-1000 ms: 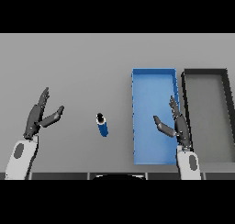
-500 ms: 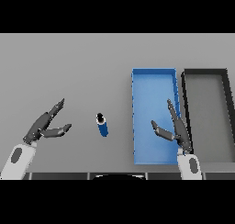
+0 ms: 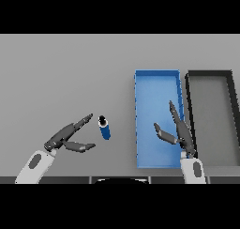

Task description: Pick up the blue pipe and place it into the blue bin.

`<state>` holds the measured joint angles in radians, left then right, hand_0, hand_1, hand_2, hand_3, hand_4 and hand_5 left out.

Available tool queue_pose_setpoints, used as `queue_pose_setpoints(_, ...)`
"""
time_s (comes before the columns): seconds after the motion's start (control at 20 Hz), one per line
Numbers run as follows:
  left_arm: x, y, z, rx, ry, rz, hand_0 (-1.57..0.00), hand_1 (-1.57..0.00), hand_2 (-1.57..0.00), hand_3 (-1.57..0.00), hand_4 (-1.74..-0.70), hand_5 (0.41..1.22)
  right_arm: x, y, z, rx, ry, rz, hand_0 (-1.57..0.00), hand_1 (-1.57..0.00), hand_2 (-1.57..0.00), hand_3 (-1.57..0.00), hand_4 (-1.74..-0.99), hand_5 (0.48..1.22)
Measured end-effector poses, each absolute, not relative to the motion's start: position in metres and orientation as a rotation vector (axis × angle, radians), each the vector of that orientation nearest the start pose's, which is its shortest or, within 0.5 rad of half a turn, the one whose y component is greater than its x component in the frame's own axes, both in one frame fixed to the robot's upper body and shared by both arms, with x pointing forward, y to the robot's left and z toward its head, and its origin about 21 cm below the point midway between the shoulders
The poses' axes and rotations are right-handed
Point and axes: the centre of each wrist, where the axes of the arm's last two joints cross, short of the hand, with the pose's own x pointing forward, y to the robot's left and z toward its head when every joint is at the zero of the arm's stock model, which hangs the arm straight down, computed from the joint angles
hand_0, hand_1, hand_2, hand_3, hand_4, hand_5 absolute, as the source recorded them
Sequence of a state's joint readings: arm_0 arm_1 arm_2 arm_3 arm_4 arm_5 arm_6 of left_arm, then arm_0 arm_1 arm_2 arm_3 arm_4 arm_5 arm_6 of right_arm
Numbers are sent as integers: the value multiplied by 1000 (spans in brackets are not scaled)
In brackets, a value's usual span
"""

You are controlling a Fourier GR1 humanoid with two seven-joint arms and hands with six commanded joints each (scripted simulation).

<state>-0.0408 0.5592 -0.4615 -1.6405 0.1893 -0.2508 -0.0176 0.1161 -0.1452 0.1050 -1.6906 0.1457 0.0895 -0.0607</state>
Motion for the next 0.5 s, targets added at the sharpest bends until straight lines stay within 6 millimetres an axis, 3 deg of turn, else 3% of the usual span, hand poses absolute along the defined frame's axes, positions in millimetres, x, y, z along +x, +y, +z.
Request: queue_pose_setpoints(0.5,245,189,-11,-326,-1449,-786,1,1,1,1,-1212,499,218,-251,7,-82,-1604,332,1,1,1,1,-1318,657)
